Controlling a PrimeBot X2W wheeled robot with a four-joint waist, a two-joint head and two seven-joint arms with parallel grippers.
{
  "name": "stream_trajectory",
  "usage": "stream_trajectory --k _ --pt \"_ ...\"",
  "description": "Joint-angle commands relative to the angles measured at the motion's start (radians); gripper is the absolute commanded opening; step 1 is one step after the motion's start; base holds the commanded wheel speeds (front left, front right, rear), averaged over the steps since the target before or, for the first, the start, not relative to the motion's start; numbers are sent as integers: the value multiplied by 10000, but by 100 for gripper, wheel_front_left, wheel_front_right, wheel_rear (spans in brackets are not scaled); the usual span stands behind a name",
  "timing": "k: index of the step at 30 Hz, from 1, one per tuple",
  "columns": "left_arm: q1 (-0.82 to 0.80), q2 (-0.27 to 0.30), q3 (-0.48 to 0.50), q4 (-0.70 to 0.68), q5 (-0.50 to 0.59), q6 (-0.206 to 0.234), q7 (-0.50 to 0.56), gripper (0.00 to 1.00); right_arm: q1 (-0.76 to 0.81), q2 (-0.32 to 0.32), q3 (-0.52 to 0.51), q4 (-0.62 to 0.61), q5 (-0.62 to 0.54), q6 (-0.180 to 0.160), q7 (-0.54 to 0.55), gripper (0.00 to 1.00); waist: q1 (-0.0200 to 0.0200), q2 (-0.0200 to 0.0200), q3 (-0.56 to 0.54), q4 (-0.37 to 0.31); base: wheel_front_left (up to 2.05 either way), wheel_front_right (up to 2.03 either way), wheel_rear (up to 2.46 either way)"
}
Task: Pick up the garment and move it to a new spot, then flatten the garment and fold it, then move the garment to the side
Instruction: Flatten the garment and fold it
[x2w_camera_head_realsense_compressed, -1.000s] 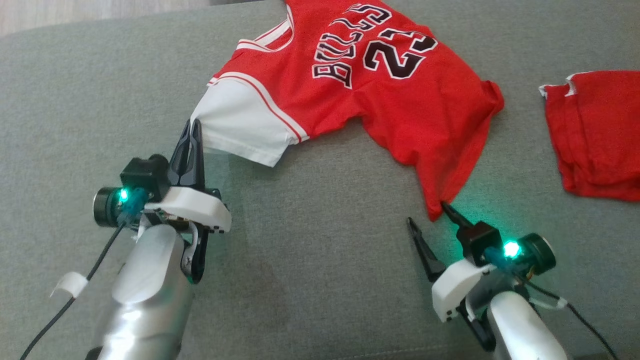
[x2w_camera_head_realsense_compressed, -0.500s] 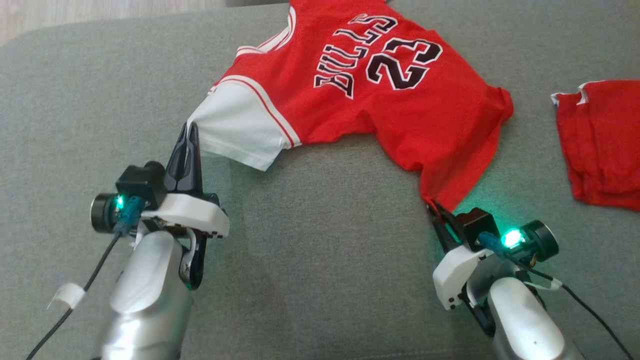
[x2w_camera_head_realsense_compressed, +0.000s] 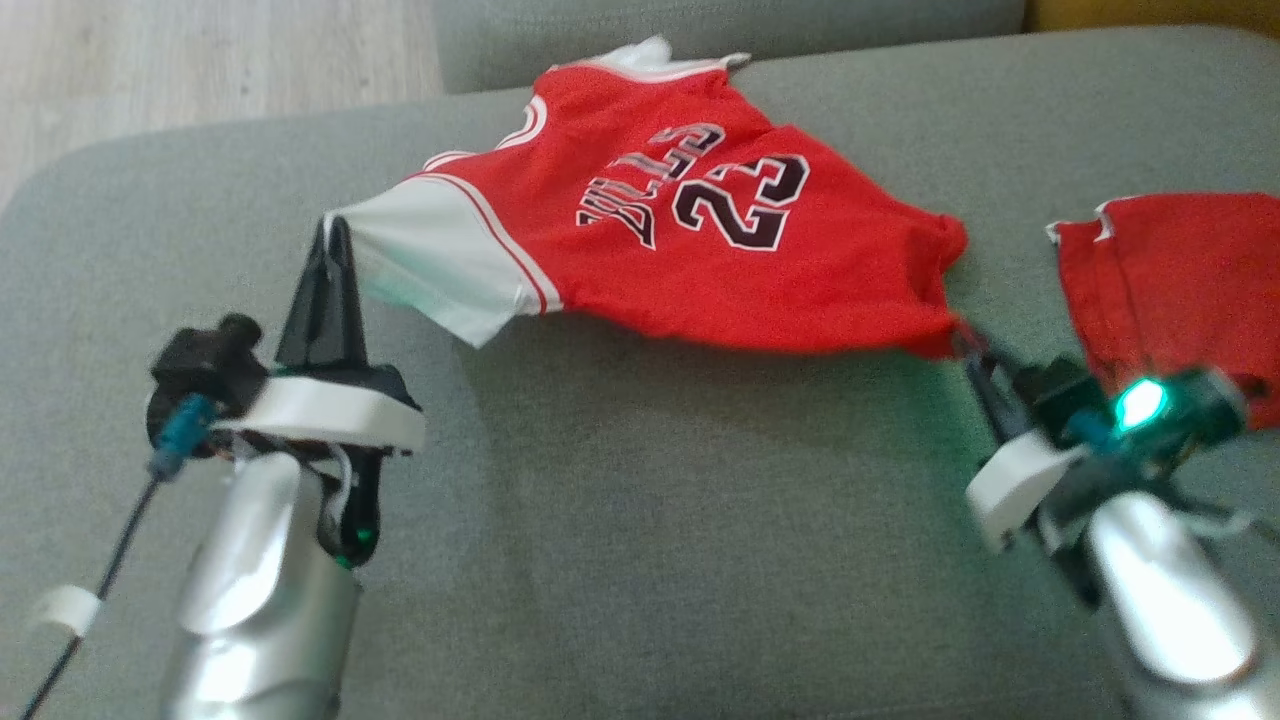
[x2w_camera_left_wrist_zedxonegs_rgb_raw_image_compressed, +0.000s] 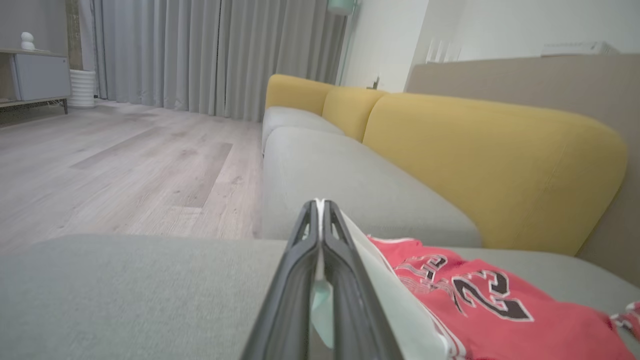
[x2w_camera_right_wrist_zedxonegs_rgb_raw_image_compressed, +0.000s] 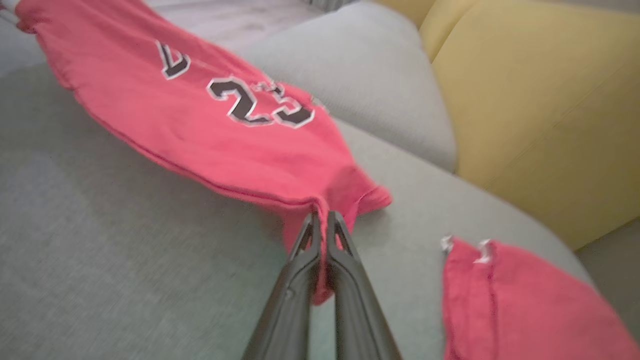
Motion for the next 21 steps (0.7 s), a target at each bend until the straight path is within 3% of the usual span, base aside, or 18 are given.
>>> stream_trajectory --k 1,9,12,21 --pt "-457 335 467 -462 -97 -66 -8 0 -592 -258 199 -474 114 -9 -114 0 1 0 -185 -1 0 0 0" --pt "-1628 739 1254 -2227 -1329 -246 988 0 -2444 -2044 928 -1399 912 -9 -150 0 1 0 -935 -51 0 0 0" --pt "-2079 1028 1680 -3525 -1825 -179 1574 0 -3327 -2686 1264 -1924 1256 -9 -305 0 1 0 -1212 -123 0 0 0" --pt "-1783 1655 2407 -6903 -2771 377 3517 0 -3662 -3587 903 -4031 1978 -9 448 0 1 0 -1283 -236 0 0 0"
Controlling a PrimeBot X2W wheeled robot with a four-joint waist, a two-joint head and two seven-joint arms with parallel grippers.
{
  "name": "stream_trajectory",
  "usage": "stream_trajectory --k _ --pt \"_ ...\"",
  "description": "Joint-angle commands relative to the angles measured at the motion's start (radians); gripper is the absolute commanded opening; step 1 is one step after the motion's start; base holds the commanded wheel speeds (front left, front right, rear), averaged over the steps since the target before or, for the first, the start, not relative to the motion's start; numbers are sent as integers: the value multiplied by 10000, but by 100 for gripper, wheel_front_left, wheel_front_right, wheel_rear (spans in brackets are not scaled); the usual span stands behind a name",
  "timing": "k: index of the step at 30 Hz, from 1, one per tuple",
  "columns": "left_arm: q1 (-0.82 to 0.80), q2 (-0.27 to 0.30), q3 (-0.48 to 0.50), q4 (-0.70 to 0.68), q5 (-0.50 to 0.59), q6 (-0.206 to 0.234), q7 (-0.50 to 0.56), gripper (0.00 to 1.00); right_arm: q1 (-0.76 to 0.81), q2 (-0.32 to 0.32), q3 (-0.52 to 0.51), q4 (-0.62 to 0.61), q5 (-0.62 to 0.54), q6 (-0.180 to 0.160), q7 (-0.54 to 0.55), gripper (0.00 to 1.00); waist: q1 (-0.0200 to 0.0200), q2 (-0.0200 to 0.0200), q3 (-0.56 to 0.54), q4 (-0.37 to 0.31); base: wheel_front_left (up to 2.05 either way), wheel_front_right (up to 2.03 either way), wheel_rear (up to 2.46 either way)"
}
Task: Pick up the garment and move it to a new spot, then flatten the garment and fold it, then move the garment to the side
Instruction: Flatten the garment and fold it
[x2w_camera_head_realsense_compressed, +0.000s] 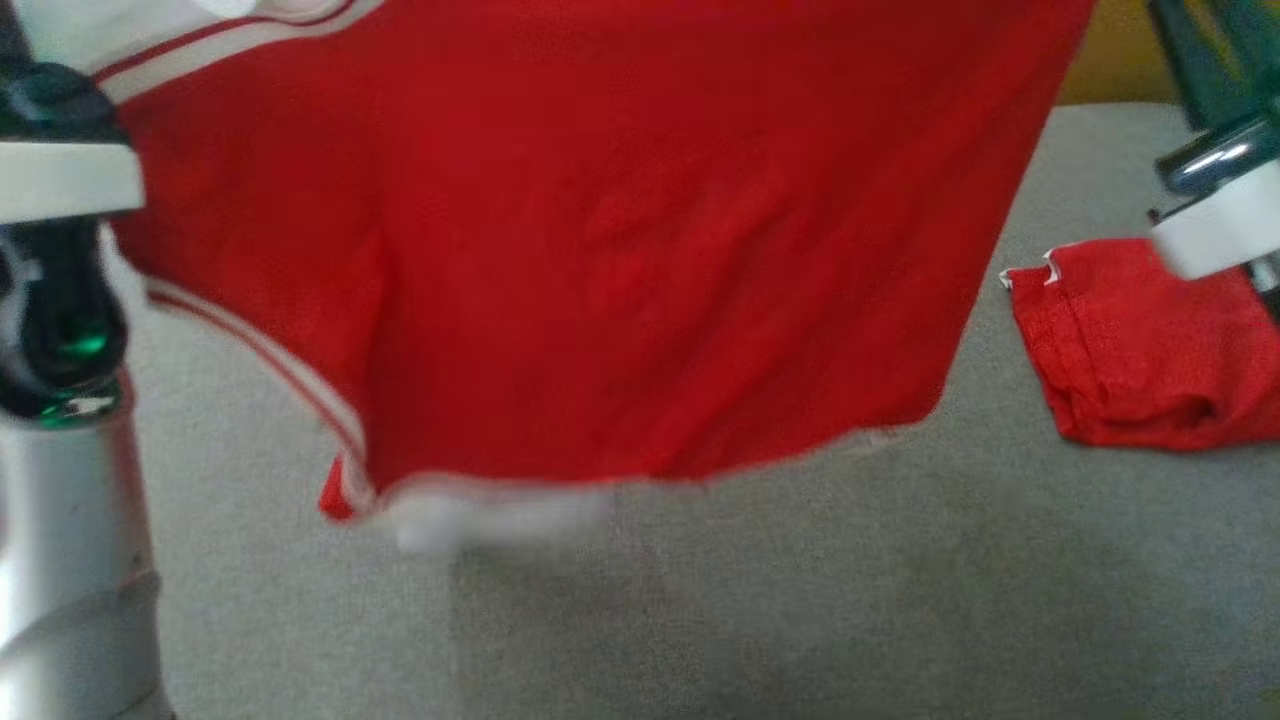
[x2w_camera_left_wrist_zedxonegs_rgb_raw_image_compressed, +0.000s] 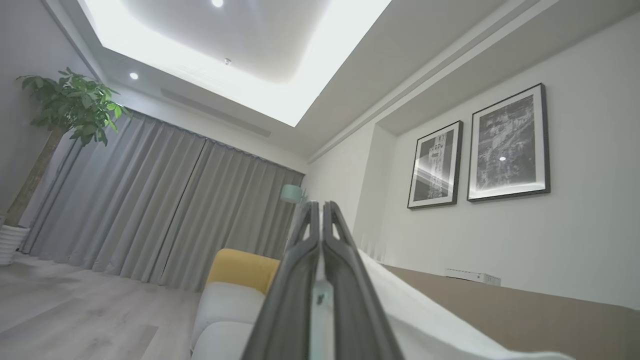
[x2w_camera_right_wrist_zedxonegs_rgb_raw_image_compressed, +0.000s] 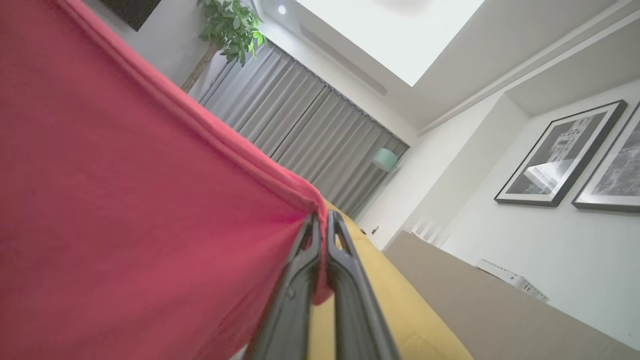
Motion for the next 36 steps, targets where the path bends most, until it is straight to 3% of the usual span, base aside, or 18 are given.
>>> stream_trajectory --k 1,4,8,11,15,19,20,25,31,36 --pt "-104 528 533 -782 -204 215 484 0 -36 -307 -229 -668 196 -9 325 0 2 -1 139 -30 0 0 0" --pt "-66 851 714 -1319 -308 461 1158 0 45 -563 -396 -1227 402 -9 794 0 2 -1 586 -26 0 0 0" --pt "-709 1251 739 -854 -374 561 1767 0 -403 -851 -283 -1255 754 -9 1139 0 2 -1 1495 -5 0 0 0" --pt "-1812 1496 451 174 -230 411 1932 0 -1338 -1059 329 -686 1016 -9 1274 0 2 -1 2401 41 0 0 0" --pt "-4049 1711 44 2299 214 191 1576 0 -3658 -1160 1654 1035 1360 -9 1076 0 2 -1 3499 147 0 0 0" --pt "-6458 1714 -273 4588 770 51 548 0 -6395 -611 2319 3503 1238 -9 523 0 2 -1 4063 380 0 0 0" --pt "-6458 1714 -273 4588 770 51 548 0 -6395 -611 2319 3503 1238 -9 523 0 2 -1 4063 380 0 0 0" --pt "-8566 1565 -505 6633 1225 -81 -1004 0 -8520 319 2278 6201 362 -9 -612 0 2 -1 4278 647 0 0 0" --pt "-8752 1326 -1065 8242 1331 -615 -2208 0 -8336 1063 2243 8433 -153 -9 -1667 0 2 -1 4109 884 0 0 0" --pt "-6814 1372 -1958 9080 1407 -816 -2875 0 -6793 1559 2665 9806 156 -9 -2209 0 2 -1 3643 1115 0 0 0"
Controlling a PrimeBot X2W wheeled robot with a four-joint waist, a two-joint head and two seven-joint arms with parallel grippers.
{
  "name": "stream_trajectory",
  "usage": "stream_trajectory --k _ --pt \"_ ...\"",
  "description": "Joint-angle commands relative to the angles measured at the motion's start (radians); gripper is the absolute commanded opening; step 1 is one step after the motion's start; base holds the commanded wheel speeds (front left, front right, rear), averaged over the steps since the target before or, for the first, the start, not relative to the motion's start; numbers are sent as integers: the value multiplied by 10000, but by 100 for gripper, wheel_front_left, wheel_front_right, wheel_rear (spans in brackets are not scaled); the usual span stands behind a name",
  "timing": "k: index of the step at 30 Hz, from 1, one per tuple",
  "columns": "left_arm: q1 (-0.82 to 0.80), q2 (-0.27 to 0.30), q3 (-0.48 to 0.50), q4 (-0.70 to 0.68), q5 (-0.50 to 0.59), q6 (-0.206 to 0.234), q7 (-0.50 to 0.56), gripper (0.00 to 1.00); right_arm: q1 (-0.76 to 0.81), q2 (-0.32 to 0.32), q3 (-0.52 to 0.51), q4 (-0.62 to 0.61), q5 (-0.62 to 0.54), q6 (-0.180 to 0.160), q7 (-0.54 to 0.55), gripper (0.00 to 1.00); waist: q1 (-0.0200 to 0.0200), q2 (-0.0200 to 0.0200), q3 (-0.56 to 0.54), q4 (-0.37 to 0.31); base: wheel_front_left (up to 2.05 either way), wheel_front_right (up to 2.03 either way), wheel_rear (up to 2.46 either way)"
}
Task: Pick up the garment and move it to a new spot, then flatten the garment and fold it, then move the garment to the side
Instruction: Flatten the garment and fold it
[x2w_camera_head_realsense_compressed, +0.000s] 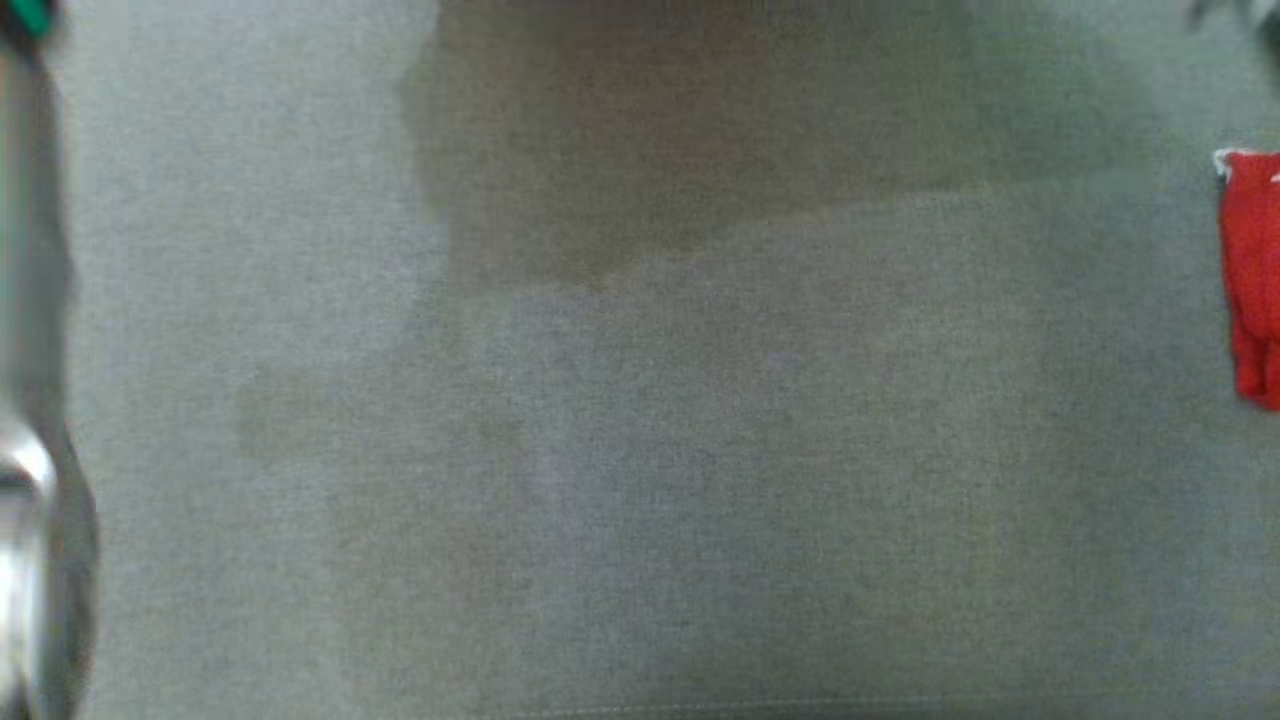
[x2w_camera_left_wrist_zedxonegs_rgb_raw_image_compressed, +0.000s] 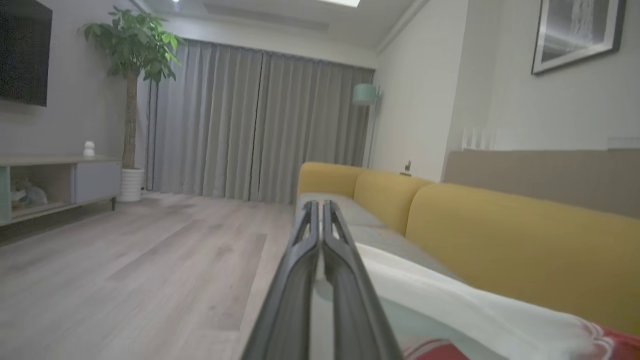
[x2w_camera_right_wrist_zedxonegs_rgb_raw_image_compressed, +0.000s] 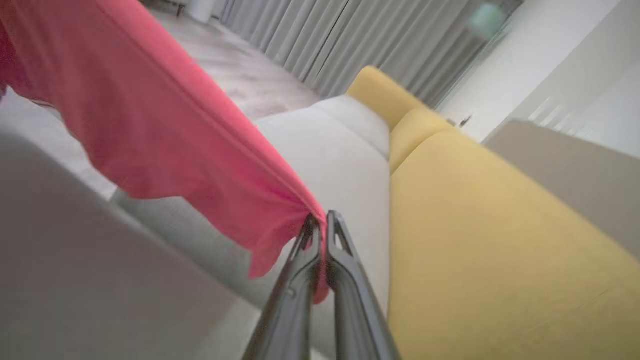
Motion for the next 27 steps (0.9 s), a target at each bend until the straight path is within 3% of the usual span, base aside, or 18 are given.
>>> stream_trajectory --k 1,7,12,21,27 --pt "311 671 7 -207 115 -23 -116 0 310 44 130 -14 138 -9 -110 0 1 0 -242 104 0 0 0" --pt "3466 1022 -1298 -567 -151 -36 -263 0 2230 262 1613 759 1185 -9 21 0 1 0 -1165 267 0 0 0" --pt "5858 1654 -2136 -1333 -565 -38 40 0 3542 -87 3298 438 2598 -9 746 0 1 0 -2000 311 0 0 0" --pt "9024 2980 -3309 -3845 -984 -27 1485 0 4892 -2063 6217 -2407 6221 -9 3059 0 1 0 -3318 347 0 0 0" --pt "10848 3840 -3589 -5993 -1478 189 3033 0 5384 -3439 6915 -4716 8130 -9 4734 0 1 0 -3921 317 0 0 0"
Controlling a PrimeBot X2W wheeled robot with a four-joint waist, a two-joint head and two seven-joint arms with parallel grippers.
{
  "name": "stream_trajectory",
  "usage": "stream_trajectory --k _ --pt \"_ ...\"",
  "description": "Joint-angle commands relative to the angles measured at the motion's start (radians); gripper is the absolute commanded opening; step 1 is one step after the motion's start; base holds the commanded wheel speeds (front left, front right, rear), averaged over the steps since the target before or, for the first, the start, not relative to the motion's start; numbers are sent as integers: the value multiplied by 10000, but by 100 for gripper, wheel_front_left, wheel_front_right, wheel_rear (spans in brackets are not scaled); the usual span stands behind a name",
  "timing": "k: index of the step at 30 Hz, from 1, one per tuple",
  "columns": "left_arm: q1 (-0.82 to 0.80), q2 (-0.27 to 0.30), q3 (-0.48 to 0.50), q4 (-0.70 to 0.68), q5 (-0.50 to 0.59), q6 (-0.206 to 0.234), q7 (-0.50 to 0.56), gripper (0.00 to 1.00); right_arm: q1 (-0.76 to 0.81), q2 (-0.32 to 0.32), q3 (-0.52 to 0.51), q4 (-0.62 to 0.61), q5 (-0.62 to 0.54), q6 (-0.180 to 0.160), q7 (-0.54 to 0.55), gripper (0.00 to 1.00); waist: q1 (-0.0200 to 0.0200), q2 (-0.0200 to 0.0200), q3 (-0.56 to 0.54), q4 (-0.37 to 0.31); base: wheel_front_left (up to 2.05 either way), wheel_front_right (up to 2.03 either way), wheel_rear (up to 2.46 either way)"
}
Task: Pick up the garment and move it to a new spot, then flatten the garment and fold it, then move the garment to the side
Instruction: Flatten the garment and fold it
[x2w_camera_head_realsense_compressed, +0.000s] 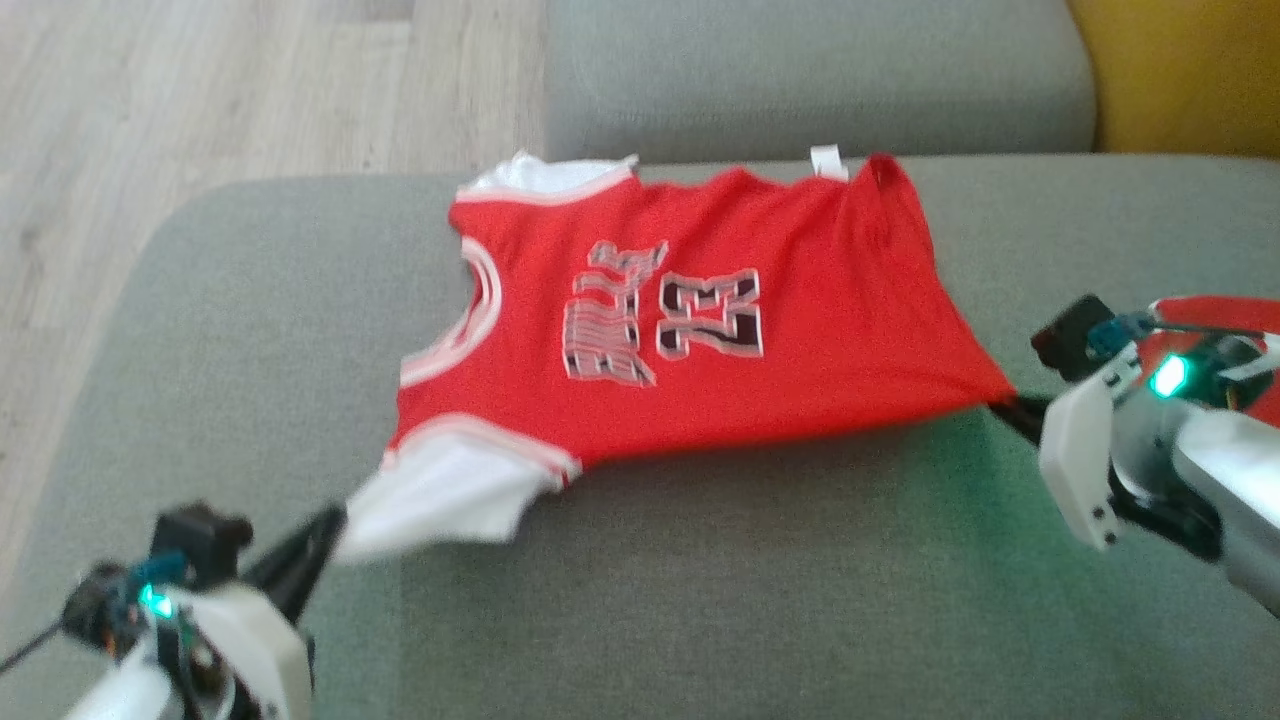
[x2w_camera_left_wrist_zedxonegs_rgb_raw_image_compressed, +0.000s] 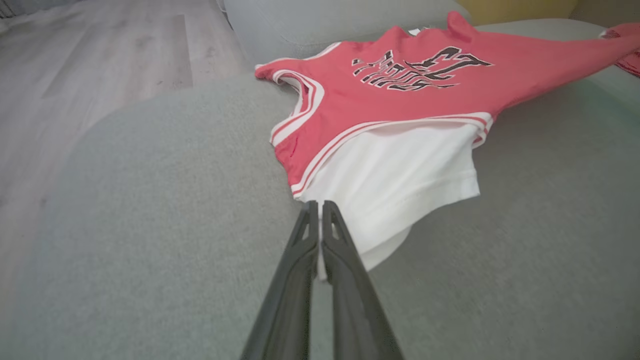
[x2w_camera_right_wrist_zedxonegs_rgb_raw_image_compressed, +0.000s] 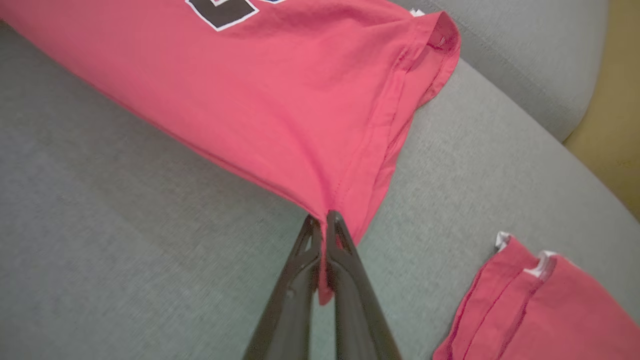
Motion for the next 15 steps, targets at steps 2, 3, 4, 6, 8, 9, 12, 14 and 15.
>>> stream_trajectory --k 2,3,4,6,8,9,12,14,15 --pt "-106 691 495 -655 -220 194 281 0 156 -560 -48 -518 361 -9 336 0 3 -1 -181 -27 0 0 0" --pt "143 865 487 -1013 -351 231 555 0 247 -767 -21 -901 588 -9 629 0 3 -1 -211 -29 0 0 0" --pt "373 1025 486 -1381 -490 278 826 0 345 -971 -3 -1276 796 -9 905 0 3 -1 -239 -28 0 0 0" --pt "729 1287 544 -2130 -737 474 1283 0 511 -1331 16 -1921 1175 -9 1310 0 3 -1 -271 -27 0 0 0" --pt "912 1512 649 -2738 -866 671 1554 0 592 -1627 25 -2405 1378 -9 1514 0 3 -1 -270 -27 0 0 0" --pt "933 1573 716 -2971 -895 775 1615 0 607 -1737 28 -2567 1458 -9 1546 0 3 -1 -254 -31 0 0 0" --pt "780 1677 794 -3364 -750 976 1705 0 551 -1884 32 -2779 1552 -9 1549 0 3 -1 -156 -60 0 0 0" --pt "555 1567 849 -3422 -773 1039 1722 0 430 -1874 34 -2788 1593 -9 1494 0 3 -1 -49 -90 0 0 0" --pt "407 1521 876 -3392 -775 1051 1739 0 340 -1844 34 -2770 1619 -9 1452 0 3 -1 19 -112 0 0 0"
